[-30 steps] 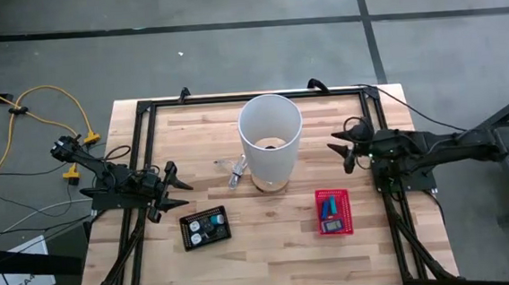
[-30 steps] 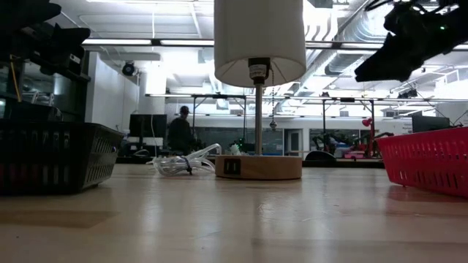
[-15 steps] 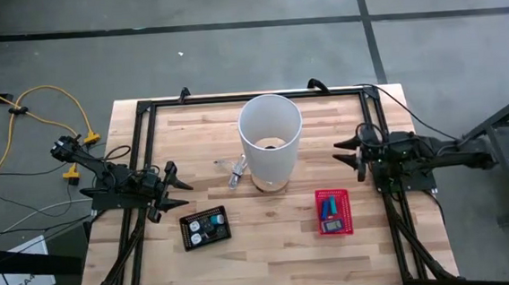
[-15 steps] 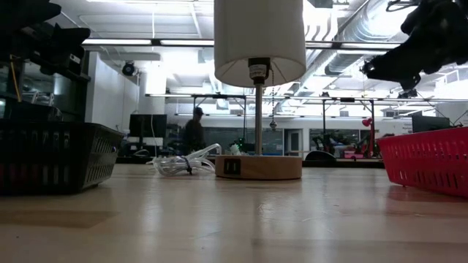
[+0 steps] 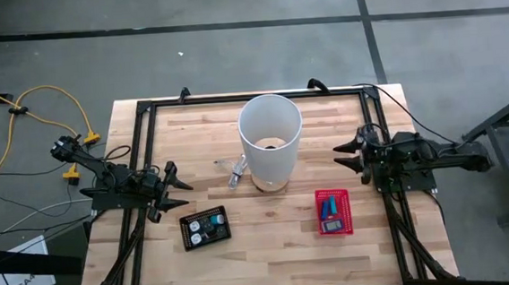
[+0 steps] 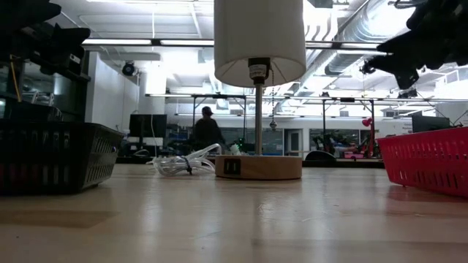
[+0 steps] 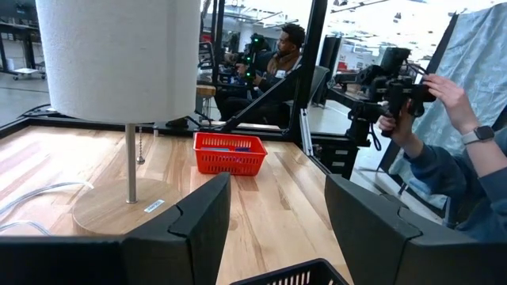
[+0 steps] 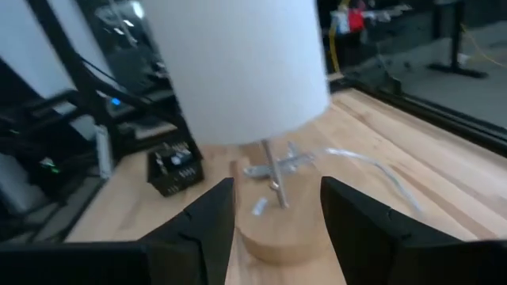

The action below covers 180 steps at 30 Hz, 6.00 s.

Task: Pick & Place Office items
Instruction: Return to Home Position

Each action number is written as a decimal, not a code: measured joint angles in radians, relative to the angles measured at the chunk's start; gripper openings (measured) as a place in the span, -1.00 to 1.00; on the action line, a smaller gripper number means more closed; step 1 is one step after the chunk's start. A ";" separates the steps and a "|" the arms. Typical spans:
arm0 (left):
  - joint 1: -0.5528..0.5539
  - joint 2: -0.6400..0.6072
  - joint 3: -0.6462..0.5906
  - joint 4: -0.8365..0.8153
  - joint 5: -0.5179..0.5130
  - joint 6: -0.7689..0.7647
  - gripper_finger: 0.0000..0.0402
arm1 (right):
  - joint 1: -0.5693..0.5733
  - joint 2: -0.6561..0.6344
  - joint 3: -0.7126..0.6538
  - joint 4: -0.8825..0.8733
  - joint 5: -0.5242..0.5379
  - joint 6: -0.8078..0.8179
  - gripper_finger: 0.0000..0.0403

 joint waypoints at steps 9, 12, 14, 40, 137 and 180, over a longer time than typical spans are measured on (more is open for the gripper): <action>0.000 0.000 0.000 0.000 0.000 0.000 -0.01 | 0.000 -0.021 -0.125 0.228 -0.068 -0.024 -0.14; 0.000 0.000 0.000 0.000 0.000 0.000 -0.01 | 0.000 -0.030 -0.141 0.231 -0.070 -0.004 -0.14; 0.000 0.000 0.000 0.000 0.000 0.000 -0.01 | 0.000 -0.038 -0.153 0.228 -0.072 -0.001 -0.14; 0.000 0.000 0.000 0.000 0.000 0.000 -0.01 | 0.000 -0.043 -0.175 0.222 -0.151 -0.052 -0.14; 0.000 0.000 0.000 0.000 0.000 0.000 -0.01 | 0.000 -0.040 -0.186 0.248 -0.166 0.105 -0.14; 0.415 0.000 -0.010 -0.039 0.403 0.226 -0.01 | 0.000 -0.039 -0.186 0.248 -0.166 0.105 -0.14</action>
